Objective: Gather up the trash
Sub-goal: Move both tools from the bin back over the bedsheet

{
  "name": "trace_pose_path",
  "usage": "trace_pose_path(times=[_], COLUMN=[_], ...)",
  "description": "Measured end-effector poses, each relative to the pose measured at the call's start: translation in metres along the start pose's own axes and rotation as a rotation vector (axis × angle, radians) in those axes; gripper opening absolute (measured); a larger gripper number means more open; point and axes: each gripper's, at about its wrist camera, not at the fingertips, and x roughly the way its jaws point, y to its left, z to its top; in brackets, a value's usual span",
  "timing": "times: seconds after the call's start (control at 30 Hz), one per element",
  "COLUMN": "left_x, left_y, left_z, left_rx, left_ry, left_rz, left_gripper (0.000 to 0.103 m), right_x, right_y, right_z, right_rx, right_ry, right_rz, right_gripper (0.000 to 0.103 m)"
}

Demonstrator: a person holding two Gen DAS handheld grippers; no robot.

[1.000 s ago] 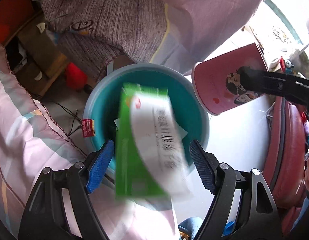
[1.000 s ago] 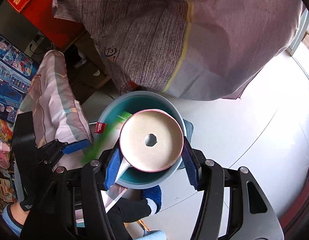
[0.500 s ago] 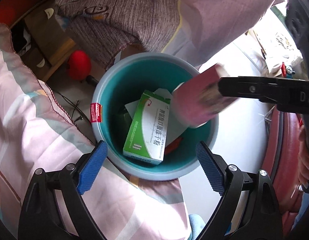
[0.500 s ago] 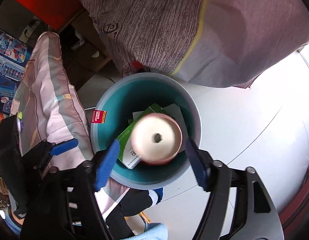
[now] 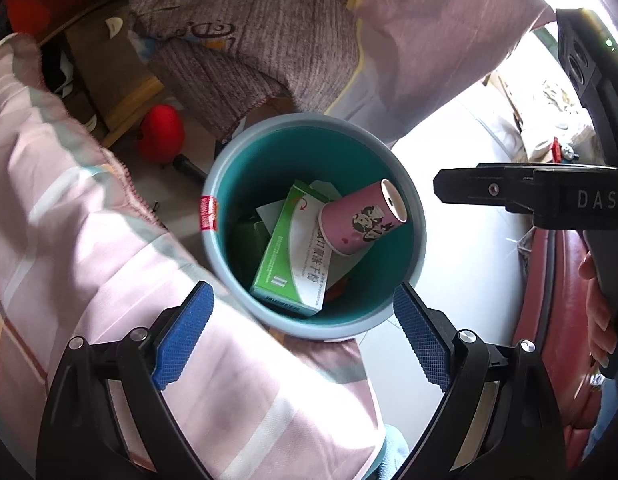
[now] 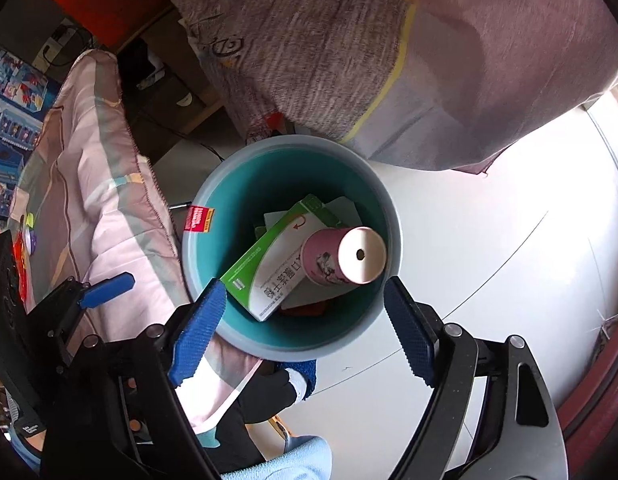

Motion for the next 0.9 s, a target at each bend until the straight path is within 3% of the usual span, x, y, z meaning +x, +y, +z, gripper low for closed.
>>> trace_pose_path(times=[0.27,0.53,0.9], left_x=[-0.036,-0.078,-0.144], left_y=[0.025,0.066,0.159], left_z=[-0.026,-0.076,-0.157], left_rx=[-0.045,-0.113,-0.259], left_ry=[-0.054,-0.108,-0.201], left_rz=[0.002,0.029,0.119], left_gripper=[0.092,0.094,0.095], right_x=[-0.015,-0.023,-0.012], right_y=[0.039,0.100,0.229], right_z=[-0.012,-0.035,-0.052], right_rx=[-0.047,-0.127,-0.315], right_ry=[-0.019,-0.022,0.018], right_rz=[-0.005,0.003,0.014], right_gripper=[0.078,0.080,0.080])
